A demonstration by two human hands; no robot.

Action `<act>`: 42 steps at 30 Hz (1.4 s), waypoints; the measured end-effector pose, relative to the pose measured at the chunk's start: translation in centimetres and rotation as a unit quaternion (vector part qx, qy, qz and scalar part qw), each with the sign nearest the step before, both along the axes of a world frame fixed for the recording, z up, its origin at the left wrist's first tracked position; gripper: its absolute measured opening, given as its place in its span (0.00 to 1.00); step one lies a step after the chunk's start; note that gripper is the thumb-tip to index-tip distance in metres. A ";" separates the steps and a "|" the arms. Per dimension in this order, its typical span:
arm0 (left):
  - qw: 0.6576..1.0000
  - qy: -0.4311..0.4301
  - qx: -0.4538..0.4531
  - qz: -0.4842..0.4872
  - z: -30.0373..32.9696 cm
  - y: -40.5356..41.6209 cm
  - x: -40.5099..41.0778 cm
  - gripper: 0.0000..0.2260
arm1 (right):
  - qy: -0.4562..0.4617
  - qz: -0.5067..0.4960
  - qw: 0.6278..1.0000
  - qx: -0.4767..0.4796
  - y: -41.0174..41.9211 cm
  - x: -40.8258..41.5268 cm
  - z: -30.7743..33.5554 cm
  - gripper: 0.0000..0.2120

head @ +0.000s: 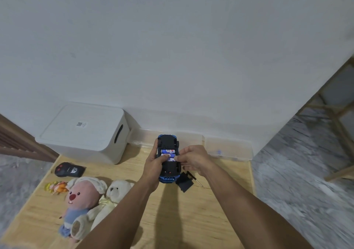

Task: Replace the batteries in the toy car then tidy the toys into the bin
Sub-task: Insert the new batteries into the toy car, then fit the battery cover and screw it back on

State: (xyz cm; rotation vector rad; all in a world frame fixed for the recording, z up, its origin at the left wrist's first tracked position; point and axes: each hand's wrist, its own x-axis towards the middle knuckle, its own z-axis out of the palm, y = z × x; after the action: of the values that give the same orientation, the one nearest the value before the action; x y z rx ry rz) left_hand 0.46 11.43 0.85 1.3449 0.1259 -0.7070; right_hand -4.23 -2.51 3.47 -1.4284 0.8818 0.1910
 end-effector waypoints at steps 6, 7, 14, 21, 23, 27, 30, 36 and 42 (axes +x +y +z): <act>0.999 0.009 0.031 0.023 -0.8 1.1 0.3 0.29 | 0.027 0.109 0.958 -0.265 -0.1 -1.1 -4.4 0.08; 0.999 0.011 0.036 0.026 -1.0 1.3 0.3 0.29 | 0.045 0.155 0.937 -0.311 0.2 -1.5 -4.9 0.08; 0.997 0.025 0.057 0.038 -1.2 1.8 0.0 0.26 | 0.083 0.338 0.794 -0.498 2.2 -3.4 -7.9 0.18; 0.999 0.040 0.003 0.036 -1.7 3.0 -0.2 0.20 | 0.066 0.332 0.788 -0.515 2.6 -3.4 -9.1 0.22; 0.997 0.058 -0.011 0.053 -2.2 3.3 -0.2 0.18 | 0.066 0.329 0.777 -0.532 2.6 -3.4 -9.4 0.24; 0.993 0.098 -0.051 0.046 -2.3 3.8 -0.3 0.17 | 0.079 0.349 0.740 -0.569 2.9 -3.5 -9.9 0.20; 0.991 0.110 -0.067 0.031 -2.1 4.1 -0.4 0.19 | 0.081 0.356 0.720 -0.589 3.1 -3.8 -10.2 0.18; 0.994 0.103 -0.046 0.009 -1.8 4.3 -0.9 0.26 | 0.069 0.335 0.767 -0.543 3.3 -3.3 -8.9 0.18; 0.995 0.089 -0.005 0.042 -3.0 4.9 -0.7 0.19 | 0.003 0.199 0.902 -0.383 1.8 -1.7 -5.1 0.09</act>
State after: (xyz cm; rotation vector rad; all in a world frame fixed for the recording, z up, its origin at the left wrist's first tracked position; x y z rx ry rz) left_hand -0.22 16.31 -2.12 1.2584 0.3186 -0.7550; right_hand -5.89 -0.67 -1.59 -2.3485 0.6789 0.1586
